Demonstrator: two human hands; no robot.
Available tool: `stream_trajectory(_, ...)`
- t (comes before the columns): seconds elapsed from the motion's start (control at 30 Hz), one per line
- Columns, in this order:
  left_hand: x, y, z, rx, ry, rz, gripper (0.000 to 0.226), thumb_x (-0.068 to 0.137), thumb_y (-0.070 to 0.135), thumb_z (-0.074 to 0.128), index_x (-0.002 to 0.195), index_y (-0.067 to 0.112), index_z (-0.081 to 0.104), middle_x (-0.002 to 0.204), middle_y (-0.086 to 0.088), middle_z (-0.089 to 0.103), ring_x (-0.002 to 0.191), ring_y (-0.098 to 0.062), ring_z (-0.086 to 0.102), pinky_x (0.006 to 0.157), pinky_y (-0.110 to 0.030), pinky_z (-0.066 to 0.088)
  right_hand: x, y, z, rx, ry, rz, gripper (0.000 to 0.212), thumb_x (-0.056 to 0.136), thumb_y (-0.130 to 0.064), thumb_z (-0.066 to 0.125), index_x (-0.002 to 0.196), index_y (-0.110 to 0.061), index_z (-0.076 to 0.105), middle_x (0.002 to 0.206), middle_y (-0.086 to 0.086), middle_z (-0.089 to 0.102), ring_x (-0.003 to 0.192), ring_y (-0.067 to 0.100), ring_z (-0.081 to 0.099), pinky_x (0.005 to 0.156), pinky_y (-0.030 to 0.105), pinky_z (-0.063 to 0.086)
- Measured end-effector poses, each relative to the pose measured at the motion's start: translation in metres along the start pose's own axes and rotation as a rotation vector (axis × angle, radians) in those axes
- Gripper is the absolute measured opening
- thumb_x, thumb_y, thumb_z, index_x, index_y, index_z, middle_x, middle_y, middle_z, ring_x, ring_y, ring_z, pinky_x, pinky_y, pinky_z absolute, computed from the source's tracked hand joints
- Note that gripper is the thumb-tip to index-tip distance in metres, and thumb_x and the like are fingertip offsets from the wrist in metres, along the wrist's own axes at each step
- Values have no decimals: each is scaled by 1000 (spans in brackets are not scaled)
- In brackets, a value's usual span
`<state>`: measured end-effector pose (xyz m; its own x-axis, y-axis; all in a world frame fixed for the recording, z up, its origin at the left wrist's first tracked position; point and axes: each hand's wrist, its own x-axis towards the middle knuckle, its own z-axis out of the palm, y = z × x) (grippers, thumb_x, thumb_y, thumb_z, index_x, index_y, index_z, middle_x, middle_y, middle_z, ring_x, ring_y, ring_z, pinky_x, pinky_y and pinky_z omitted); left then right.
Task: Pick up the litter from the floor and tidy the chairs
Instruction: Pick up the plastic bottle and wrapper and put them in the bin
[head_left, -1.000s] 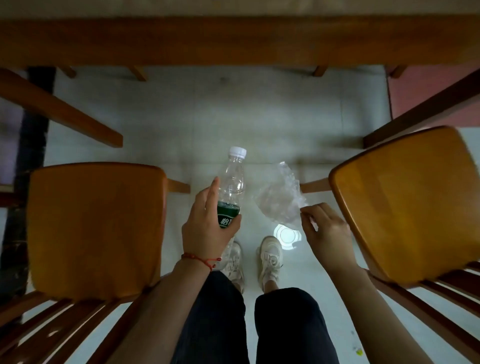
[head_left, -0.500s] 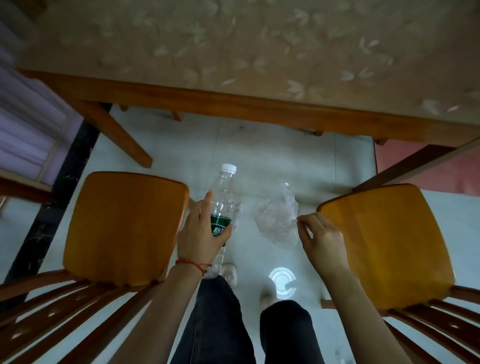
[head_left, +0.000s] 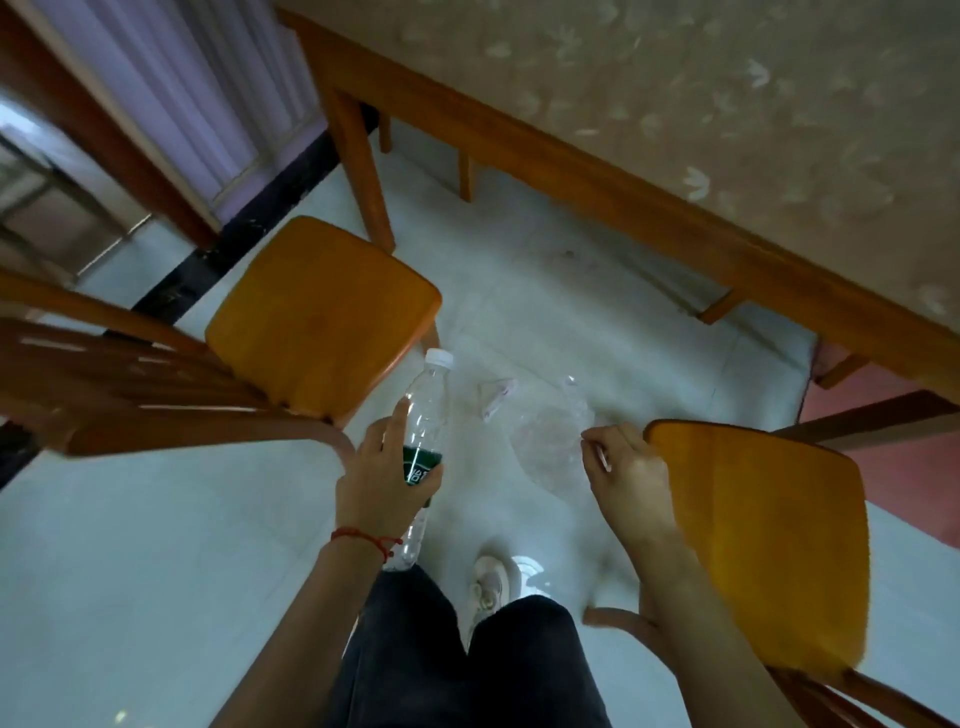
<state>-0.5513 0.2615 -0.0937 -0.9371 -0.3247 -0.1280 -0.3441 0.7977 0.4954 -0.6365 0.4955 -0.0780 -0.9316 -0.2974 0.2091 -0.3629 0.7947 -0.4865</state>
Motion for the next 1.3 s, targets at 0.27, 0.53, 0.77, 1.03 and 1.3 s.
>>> stream_trajectory(0.27,-100,-67,-28,-112,100,-302,83,75,34,73,142,13,29,122,-14,52,96,-32,59,71,-43,54,-40,-68,27,50,-132,-200,17,67,12,73,75,-2,66,67,12,63,52,23,59,49,19,42)
stream_trajectory(0.53,-212,-169,-76,-117,209,-517,83,75,36,73,142,13,30,126,-13,49,96,-31,59,66,-41,53,-90,-187,72,77,-227,-384,18,67,11,73,75,-3,67,67,9,63,51,21,57,50,17,37)
stream_trajectory(0.77,-316,-261,-128,-130,369,-738,82,75,32,73,142,13,30,124,-13,50,94,-29,58,61,-33,47,-139,-305,127,166,-342,-600,15,68,10,73,78,0,67,70,14,65,56,25,60,58,23,49)
stream_trajectory(1.03,-376,-333,-170,-179,547,-1011,84,76,34,72,144,16,25,124,-13,48,97,-30,57,64,-36,46,-157,-438,186,328,-486,-823,11,73,7,70,80,0,67,71,12,64,60,12,53,66,11,40)
stream_trajectory(1.3,-368,-405,-214,-190,656,-1192,83,79,36,69,145,17,22,128,-10,46,102,-29,54,66,-37,45,-134,-552,262,403,-583,-1020,12,72,7,71,77,-1,66,68,9,62,55,14,53,56,11,40)
